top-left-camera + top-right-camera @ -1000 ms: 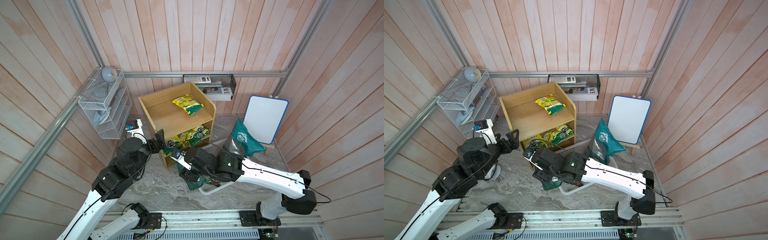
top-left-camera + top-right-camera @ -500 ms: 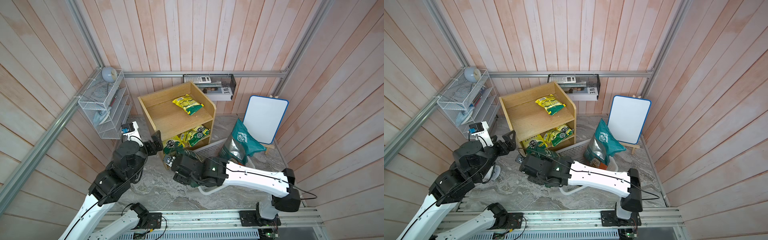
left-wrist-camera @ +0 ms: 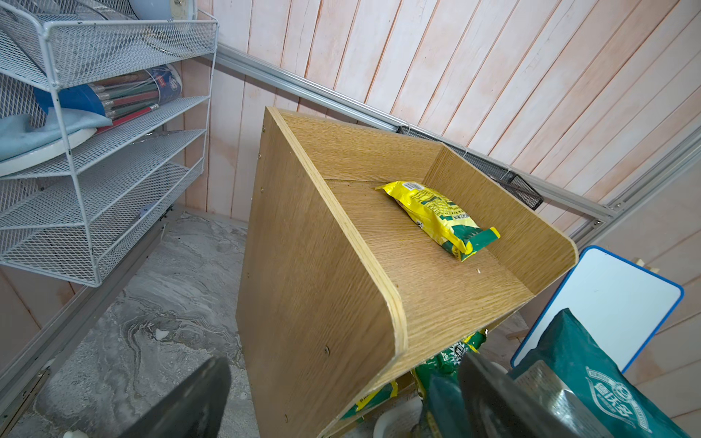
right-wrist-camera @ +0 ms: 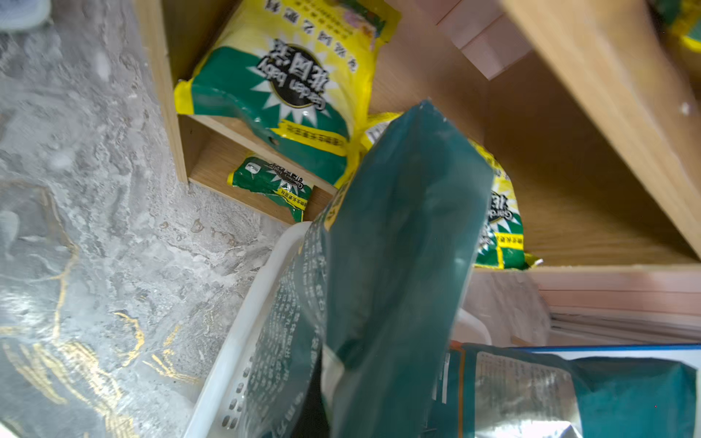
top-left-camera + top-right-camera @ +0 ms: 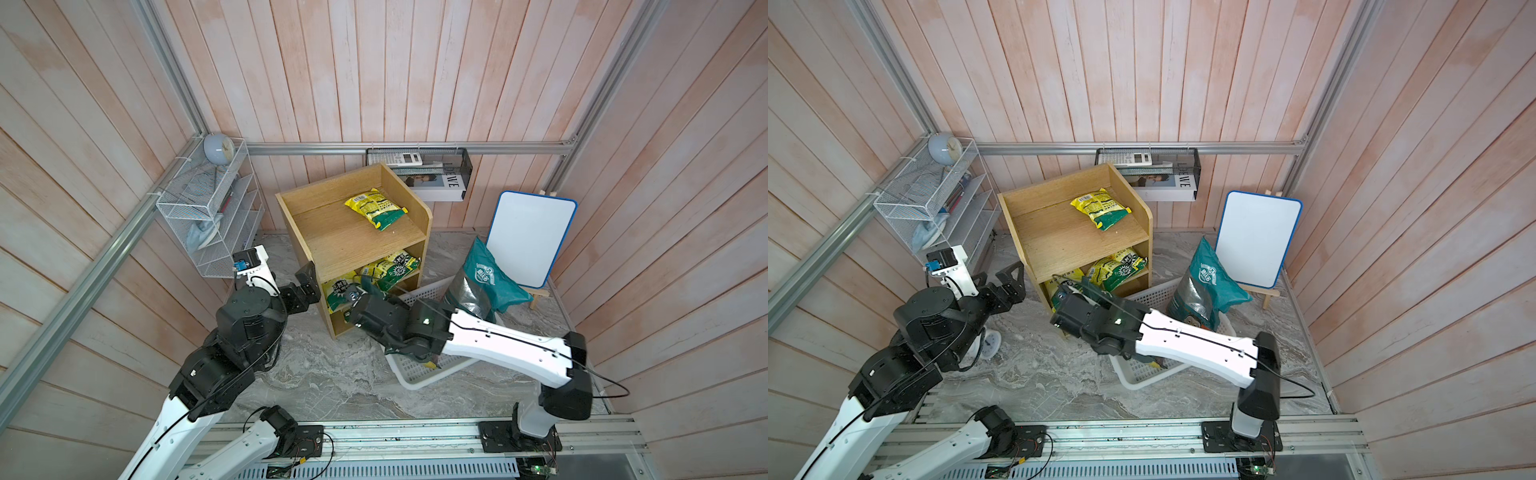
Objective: Take down the fertilizer bag from the shelf
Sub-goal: Adjust the fertilizer bag in the storage box.
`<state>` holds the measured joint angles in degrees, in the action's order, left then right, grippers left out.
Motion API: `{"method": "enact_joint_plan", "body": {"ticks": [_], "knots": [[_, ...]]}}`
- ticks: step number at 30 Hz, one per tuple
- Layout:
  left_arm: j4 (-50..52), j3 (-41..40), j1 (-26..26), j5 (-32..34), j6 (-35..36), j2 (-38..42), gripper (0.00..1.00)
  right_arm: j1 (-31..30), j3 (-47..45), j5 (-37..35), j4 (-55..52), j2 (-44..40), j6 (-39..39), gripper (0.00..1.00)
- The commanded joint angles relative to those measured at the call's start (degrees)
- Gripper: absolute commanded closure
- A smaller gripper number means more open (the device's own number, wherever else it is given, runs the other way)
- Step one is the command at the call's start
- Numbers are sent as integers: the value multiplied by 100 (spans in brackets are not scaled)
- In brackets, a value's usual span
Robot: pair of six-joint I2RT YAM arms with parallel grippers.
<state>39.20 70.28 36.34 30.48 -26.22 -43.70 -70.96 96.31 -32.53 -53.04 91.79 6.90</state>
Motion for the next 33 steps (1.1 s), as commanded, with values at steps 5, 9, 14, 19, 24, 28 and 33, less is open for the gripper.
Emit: {"method": "enact_joint_plan", "body": {"ticks": [5,9,14,19,24,28,33], "knots": [[-119,-23,-13,-3,-70,-66,0,2354,-2227,2226,2325,-3052,1349,100],[-131,2,-15,-44,-84,-156,0,3528,-2977,2800,2326,-3806,1149,100],[-132,108,-13,-129,-89,-284,0,4632,-3949,3906,2528,-3835,664,100],[-53,174,-13,-108,-103,-284,0,4930,-4507,4080,2941,-3765,424,100],[-9,214,-13,-25,-69,-257,0,5013,-4584,3999,2953,-3866,585,67],[-9,257,-13,-42,-17,-289,0,5013,-4248,3481,2772,-4114,514,41],[-32,300,-13,-159,42,-369,0,5015,-3490,3330,2470,-4114,188,31]]}}
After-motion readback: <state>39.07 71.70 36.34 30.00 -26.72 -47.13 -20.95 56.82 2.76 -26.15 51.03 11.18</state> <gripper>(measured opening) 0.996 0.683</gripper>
